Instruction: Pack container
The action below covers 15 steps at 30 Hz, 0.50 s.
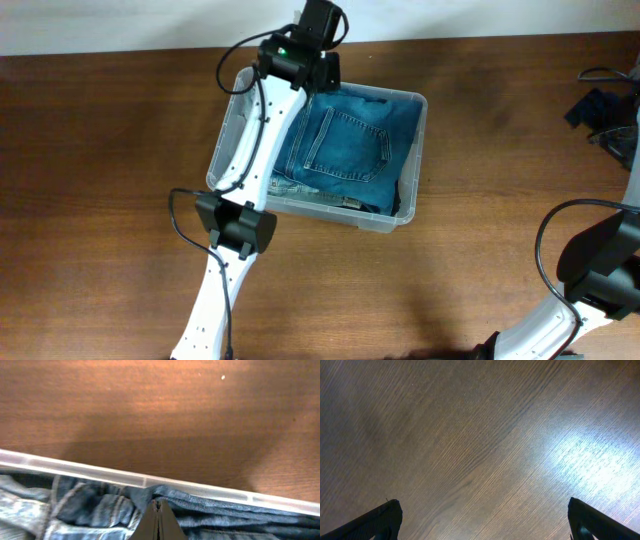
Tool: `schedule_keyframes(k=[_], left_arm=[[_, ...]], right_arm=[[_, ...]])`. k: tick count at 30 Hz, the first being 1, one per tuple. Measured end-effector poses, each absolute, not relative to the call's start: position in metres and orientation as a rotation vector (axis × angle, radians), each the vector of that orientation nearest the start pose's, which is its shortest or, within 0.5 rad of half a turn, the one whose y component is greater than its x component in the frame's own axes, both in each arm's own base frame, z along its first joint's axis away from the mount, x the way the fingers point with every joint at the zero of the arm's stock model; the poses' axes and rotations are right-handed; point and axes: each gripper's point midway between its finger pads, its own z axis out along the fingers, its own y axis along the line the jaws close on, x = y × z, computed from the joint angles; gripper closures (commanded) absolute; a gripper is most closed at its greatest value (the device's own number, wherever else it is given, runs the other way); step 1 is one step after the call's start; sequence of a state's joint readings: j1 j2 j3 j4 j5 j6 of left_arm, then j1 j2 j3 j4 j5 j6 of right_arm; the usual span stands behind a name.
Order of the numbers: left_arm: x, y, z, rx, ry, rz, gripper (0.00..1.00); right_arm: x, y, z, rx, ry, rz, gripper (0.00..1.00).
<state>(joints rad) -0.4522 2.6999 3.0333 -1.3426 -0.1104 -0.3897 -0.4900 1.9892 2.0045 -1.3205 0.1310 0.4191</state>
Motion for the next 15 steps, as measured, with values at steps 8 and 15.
schedule_keyframes(k=[8,15], left_arm=[[0.546,-0.253,0.129,0.06,2.627,-0.156,0.99],[0.543,-0.252,0.12,0.065,2.653,-0.142,0.99]], right_arm=[[0.374,-0.225,0.183,1.284,2.572,-0.202,0.02],[0.374,-0.225,0.183,1.284,2.572,-0.202,0.02]])
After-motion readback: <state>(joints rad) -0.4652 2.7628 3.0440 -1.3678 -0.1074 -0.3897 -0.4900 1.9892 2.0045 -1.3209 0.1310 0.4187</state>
